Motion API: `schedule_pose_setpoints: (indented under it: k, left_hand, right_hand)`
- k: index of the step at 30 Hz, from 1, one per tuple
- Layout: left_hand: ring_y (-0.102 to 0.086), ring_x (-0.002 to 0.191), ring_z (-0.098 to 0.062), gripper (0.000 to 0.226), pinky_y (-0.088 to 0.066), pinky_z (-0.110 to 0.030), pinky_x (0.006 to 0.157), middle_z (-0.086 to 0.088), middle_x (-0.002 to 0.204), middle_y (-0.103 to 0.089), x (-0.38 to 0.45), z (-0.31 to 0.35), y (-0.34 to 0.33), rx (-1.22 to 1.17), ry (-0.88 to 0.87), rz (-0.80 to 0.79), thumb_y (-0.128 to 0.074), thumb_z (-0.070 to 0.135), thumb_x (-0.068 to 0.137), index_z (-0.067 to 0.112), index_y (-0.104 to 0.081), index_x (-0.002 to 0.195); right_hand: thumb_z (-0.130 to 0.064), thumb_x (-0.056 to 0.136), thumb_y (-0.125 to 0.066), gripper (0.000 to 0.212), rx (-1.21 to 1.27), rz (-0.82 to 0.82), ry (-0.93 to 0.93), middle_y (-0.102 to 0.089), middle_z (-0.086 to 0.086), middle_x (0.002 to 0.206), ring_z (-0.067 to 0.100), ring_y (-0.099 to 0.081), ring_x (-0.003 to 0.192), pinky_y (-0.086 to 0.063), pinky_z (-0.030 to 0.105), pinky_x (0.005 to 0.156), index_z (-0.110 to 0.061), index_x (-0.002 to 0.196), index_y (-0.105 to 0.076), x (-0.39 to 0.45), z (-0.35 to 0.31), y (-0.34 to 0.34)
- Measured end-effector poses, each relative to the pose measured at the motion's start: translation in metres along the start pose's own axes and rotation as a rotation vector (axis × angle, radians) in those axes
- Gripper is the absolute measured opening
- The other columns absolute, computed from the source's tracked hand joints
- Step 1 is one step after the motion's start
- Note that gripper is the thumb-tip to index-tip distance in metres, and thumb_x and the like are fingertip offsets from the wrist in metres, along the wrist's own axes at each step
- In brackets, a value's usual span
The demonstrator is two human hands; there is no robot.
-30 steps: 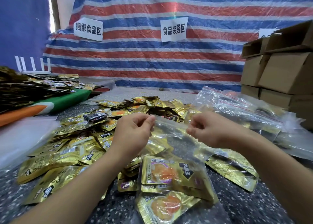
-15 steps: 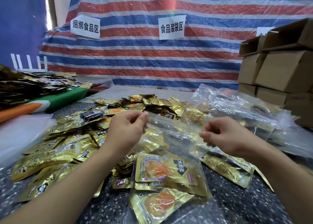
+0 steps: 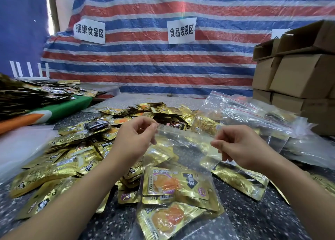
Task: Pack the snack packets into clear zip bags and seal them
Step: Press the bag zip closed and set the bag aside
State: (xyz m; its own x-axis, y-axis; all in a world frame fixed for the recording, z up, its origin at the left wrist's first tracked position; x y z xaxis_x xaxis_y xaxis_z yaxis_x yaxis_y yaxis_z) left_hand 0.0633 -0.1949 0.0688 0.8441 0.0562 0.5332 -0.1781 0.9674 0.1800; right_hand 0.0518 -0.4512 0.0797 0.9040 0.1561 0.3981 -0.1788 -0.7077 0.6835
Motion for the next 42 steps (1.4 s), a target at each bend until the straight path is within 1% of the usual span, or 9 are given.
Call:
schedule_pose_setpoints:
  k: [4,10,17,23,28,31,35,39,42]
  left_hand:
    - [-0.065,0.062,-0.014,0.013,-0.049,-0.022,0.055,-0.008,0.075,-0.071,-0.001,0.005,-0.001,-0.002,-0.012,-0.033,-0.060,0.012,0.095,0.016,-0.070,0.087]
    - [-0.068,0.063,-0.016,0.008,-0.051,-0.021,0.057,-0.008,0.074,-0.072,0.004,0.002,0.008,-0.095,0.031,-0.016,-0.069,0.008,0.089,0.014,-0.071,0.091]
    - [-0.070,0.064,-0.016,0.009,-0.054,-0.022,0.057,-0.008,0.072,-0.073,0.008,-0.010,0.003,-0.158,0.158,-0.128,-0.066,0.013,0.089,0.006,-0.072,0.090]
    - [-0.069,0.062,-0.021,0.026,-0.054,-0.024,0.053,-0.012,0.077,-0.073,0.004,-0.018,-0.006,-0.225,0.258,-0.177,-0.050,0.024,0.100,0.004,-0.066,0.102]
    - [-0.073,0.074,-0.028,0.069,-0.058,-0.029,0.059,-0.012,0.088,-0.076,-0.010,-0.023,-0.032,-0.218,0.419,-0.390,-0.045,0.065,0.078,0.006,-0.065,0.108]
    - [-0.074,0.083,-0.022,0.042,-0.060,-0.027,0.068,-0.007,0.095,-0.077,-0.018,-0.020,-0.041,-0.059,0.336,-0.504,-0.060,0.046,0.081,0.012,-0.071,0.103]
    - [-0.073,0.071,-0.022,0.027,-0.058,-0.025,0.058,-0.015,0.086,-0.075,-0.017,-0.020,-0.039,-0.223,0.358,-0.365,-0.057,0.025,0.090,0.013,-0.076,0.075]
    - [-0.073,0.065,-0.026,0.024,-0.057,-0.028,0.051,-0.019,0.081,-0.074,-0.010,-0.023,-0.029,-0.407,0.405,-0.210,-0.056,0.025,0.090,0.003,-0.066,0.085]
    - [-0.073,0.063,-0.028,0.026,-0.056,-0.030,0.048,-0.019,0.078,-0.074,-0.012,-0.023,-0.030,-0.483,0.436,-0.184,-0.058,0.029,0.085,0.004,-0.063,0.089]
  right_hand:
    - [-0.019,0.089,-0.071,0.020,0.002,0.002,0.022,-0.064,0.006,0.061,0.019,-0.064,0.054,-0.052,0.041,0.059,-0.012,0.072,-0.064,-0.001,-0.002,0.003]
    - [-0.020,0.090,-0.070,0.018,0.052,0.015,0.024,-0.065,-0.004,0.059,0.007,-0.061,0.055,-0.050,0.029,0.062,-0.017,0.073,-0.066,0.000,-0.001,0.002]
    - [-0.024,0.090,-0.070,0.018,0.093,0.078,-0.013,-0.068,0.000,0.064,0.010,-0.058,0.057,-0.047,0.029,0.062,-0.019,0.073,-0.067,0.002,0.007,0.004]
    - [-0.016,0.095,-0.061,0.017,0.587,0.066,-0.195,-0.071,0.011,0.075,0.028,-0.073,0.076,-0.056,0.027,0.061,-0.002,0.086,-0.062,0.001,0.025,-0.016]
    - [-0.017,0.096,-0.059,0.020,0.850,0.086,-0.243,-0.069,0.009,0.072,0.030,-0.072,0.071,-0.058,0.031,0.061,0.000,0.085,-0.060,-0.001,0.026,-0.028]
    - [-0.019,0.094,-0.061,0.020,0.923,0.139,-0.223,-0.067,0.008,0.069,0.028,-0.072,0.068,-0.058,0.030,0.061,-0.001,0.085,-0.061,-0.002,0.026,-0.027]
    - [-0.030,0.081,-0.067,0.031,1.062,0.060,-0.243,-0.069,0.011,0.075,0.027,-0.072,0.072,-0.058,0.030,0.061,-0.001,0.090,-0.062,-0.002,0.025,-0.039]
    - [-0.031,0.073,-0.074,0.045,1.033,-0.190,-0.267,-0.074,0.019,0.099,0.029,-0.072,0.088,-0.059,0.029,0.073,0.002,0.103,-0.065,-0.005,0.017,-0.064]
    - [-0.039,0.069,-0.078,0.044,0.694,-0.199,-0.195,-0.075,0.008,0.099,0.020,-0.070,0.092,-0.055,0.029,0.080,-0.008,0.100,-0.072,-0.008,0.015,-0.064]
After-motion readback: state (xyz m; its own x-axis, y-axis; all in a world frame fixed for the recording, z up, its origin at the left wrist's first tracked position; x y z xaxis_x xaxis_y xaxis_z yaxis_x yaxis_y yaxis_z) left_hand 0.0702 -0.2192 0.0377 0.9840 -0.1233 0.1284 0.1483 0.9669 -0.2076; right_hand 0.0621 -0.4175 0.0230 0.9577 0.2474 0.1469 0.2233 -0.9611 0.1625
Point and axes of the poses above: each hand's wrist, its own x-axis towards the middle knuckle, its own y-axis out of the back of the hand, z = x × y, the point moved 10 cm from there along x, towards the middle knuckle
